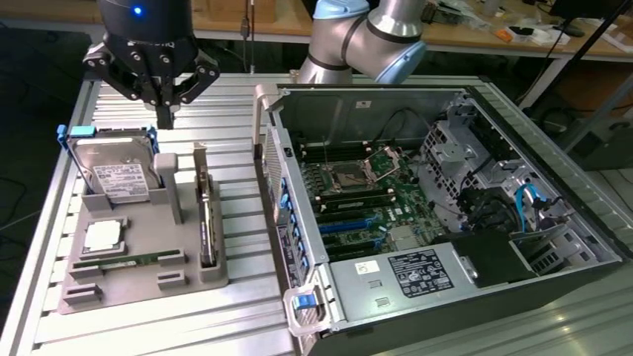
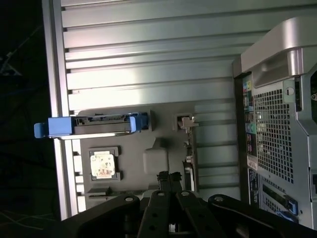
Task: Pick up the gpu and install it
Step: 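Reach for the gpu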
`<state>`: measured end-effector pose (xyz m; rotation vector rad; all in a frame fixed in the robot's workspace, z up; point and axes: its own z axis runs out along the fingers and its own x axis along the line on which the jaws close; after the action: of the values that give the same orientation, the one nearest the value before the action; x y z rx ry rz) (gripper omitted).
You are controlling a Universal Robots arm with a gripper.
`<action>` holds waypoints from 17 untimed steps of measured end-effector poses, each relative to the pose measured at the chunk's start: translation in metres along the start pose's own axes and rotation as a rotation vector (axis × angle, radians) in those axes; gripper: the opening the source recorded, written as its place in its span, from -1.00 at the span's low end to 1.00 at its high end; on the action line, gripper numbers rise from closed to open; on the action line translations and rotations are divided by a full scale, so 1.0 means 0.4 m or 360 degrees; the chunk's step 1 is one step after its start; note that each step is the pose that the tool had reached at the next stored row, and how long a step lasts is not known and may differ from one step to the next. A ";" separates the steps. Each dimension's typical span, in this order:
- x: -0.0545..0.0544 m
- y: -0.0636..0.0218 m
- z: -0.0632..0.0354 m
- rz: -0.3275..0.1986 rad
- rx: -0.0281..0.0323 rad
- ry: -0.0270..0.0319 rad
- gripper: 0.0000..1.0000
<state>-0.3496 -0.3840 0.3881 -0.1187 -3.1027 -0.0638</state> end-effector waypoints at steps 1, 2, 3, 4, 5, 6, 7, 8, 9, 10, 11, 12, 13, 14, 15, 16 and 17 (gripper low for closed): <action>0.006 0.000 0.000 0.0000 0.00000 0.00001 -0.79; 0.012 0.001 0.001 0.0000 0.00000 0.00000 -0.79; 0.018 0.001 0.001 0.0000 0.00000 0.00001 -0.79; 0.024 0.001 0.001 0.0000 0.00000 0.00001 -0.79; 0.030 0.001 0.002 0.0000 0.00000 0.00001 -0.79; 0.037 0.001 0.002 0.0000 0.00002 0.00003 -0.79; 0.044 0.001 0.002 0.0000 0.00002 0.00003 -0.79; 0.053 0.001 0.003 0.0000 0.00001 0.00002 -0.79; 0.061 0.000 0.003 0.0000 0.00000 0.00000 -0.79; 0.069 0.000 0.004 0.0000 0.00001 0.00002 -0.79; 0.070 0.000 0.004 0.0000 0.00001 0.00000 -0.79; 0.070 0.000 0.004 0.0000 0.00002 0.00001 -0.79; 0.070 0.000 0.004 0.0000 0.00000 0.00001 -0.79; 0.066 0.000 0.003 0.0000 0.00004 0.00007 -0.79; 0.055 0.001 0.003 0.0000 0.00003 0.00012 -0.79; 0.044 0.002 0.003 0.0000 0.00002 0.00018 -0.79; 0.032 0.003 0.003 0.0000 0.00002 0.00026 -0.79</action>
<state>-0.3625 -0.3820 0.3875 -0.1188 -3.1011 -0.0636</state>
